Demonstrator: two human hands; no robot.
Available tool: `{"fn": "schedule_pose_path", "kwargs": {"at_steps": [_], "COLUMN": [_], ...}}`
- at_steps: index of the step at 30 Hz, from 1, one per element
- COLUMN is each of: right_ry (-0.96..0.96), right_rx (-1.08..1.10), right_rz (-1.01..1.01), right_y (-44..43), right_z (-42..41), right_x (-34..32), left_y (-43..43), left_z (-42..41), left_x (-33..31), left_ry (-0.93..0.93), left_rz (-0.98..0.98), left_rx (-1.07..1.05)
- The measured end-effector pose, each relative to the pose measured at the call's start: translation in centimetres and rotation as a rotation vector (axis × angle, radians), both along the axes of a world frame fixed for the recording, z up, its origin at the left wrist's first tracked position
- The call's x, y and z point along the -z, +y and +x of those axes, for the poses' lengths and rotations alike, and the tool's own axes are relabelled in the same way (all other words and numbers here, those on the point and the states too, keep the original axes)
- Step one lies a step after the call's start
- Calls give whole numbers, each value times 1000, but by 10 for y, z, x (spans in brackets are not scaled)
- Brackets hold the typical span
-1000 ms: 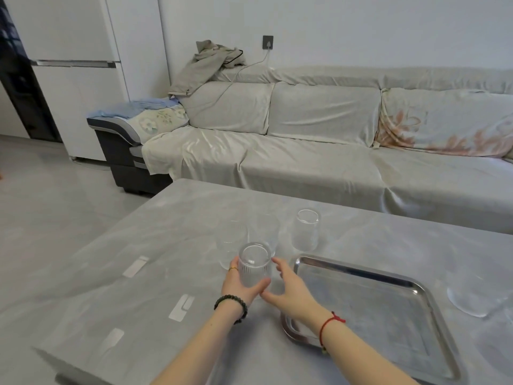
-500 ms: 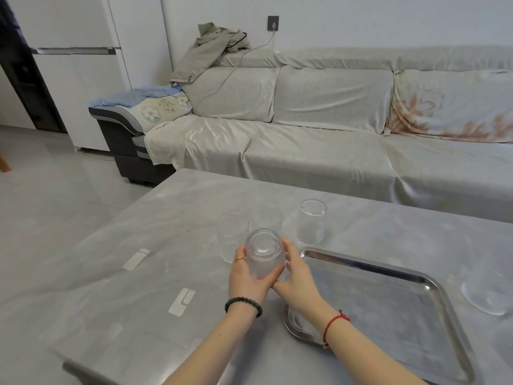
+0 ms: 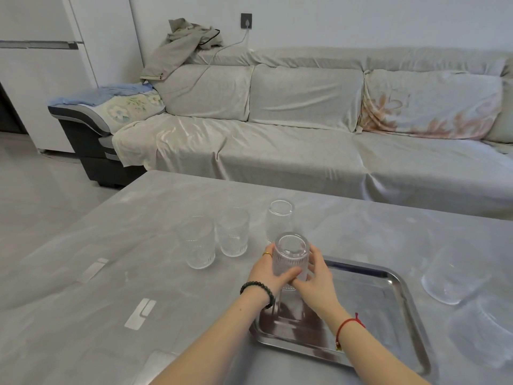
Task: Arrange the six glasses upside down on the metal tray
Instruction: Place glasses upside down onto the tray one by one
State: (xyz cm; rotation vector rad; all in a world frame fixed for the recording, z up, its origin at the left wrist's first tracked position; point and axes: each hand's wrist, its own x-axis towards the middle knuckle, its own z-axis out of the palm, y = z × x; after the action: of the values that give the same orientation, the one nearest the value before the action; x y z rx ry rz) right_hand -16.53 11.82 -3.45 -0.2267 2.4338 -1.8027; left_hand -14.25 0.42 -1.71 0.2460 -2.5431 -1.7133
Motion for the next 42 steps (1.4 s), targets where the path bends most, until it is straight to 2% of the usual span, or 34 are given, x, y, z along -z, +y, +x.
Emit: {"fn": "schedule_pose_path", "kwargs": {"at_steps": [10, 15, 18, 20, 23, 25, 27, 32, 35, 40, 42], "right_ry": [-30, -9, 92, 82, 18, -15, -46, -151, -201, -256, -281], "right_rx": [-21, -34, 140, 237, 132, 37, -53, -235, -276, -252, -240], "right_rz": [-52, 24, 57, -5, -23, -43, -60, -68, -41, -97, -130], "right_y": [0, 5, 7, 4, -7, -20, -36, -76, -91, -99, -101], "right_z": [-3, 3, 17, 30, 42, 47, 51, 51, 49, 48, 51], "right_x": [9, 10, 12, 10, 12, 11, 9, 6, 6, 3, 3], "left_y": [-6, -19, -41, -62, -96, -117, -134, -148, -148, -148, -145], "left_z": [-2, 14, 29, 41, 53, 53, 47, 20, 7, 17, 29], "left_x": [11, 17, 20, 18, 11, 5, 2, 5, 6, 5, 10], "left_ry": [-12, 7, 82, 201, 310, 273, 206, 54, 24, 33, 39], "left_rz": [-6, -73, -66, -83, -196, -224, -198, 23, 96, 72, 171], "left_rx": [38, 52, -115, -301, -558, -654, -653, -454, -515, -610, -678]}}
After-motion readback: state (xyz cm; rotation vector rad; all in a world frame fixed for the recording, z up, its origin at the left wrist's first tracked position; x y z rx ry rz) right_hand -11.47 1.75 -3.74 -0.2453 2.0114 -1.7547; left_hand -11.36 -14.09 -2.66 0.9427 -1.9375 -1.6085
